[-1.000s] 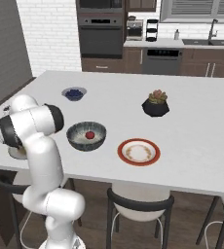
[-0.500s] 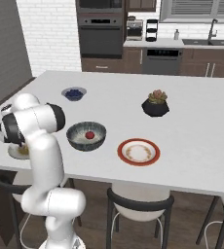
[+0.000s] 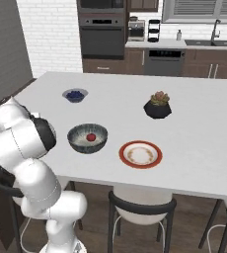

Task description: Pick the chicken drumstick and tomato from their plates and place them in the bowl. Then put the bowl in the fridge.

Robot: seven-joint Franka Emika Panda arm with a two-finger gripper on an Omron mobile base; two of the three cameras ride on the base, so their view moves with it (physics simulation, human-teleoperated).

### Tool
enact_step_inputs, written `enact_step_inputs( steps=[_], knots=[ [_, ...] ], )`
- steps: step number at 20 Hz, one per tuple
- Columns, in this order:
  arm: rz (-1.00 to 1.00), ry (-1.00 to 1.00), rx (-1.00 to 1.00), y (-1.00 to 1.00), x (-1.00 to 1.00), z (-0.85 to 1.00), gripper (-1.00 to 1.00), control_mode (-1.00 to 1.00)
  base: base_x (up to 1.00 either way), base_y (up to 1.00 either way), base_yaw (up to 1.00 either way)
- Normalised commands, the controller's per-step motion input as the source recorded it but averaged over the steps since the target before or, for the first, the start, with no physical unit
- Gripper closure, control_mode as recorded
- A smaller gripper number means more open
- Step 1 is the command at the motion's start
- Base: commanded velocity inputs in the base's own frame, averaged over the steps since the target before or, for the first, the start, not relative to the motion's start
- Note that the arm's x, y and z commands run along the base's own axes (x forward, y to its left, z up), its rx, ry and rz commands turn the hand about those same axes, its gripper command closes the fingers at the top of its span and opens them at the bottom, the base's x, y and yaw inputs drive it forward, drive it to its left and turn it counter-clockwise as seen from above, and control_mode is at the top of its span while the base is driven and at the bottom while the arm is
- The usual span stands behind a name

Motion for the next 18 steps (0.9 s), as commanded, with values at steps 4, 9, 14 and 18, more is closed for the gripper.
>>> enact_step_inputs(
  steps=[4, 9, 14, 18],
  knots=[
    [-0.23, -0.2, 0.1, -0.96, 0.27, 0.94, 1.0, -1.0, 0.0, 0.0, 0.0],
    [-0.27, -0.04, 0.1, -1.0, 0.34, 0.27, 1.0, -1.0, 0.0, 0.0, 0.0],
    [-0.1, 0.01, 0.08, -0.9, 0.39, -0.09, 1.0, -1.0, 0.0, 0.0, 0.0],
    [0.0, 0.12, 0.05, -0.31, 0.46, -0.53, 1.0, -1.0, 0.0, 0.0, 0.0]
  ],
)
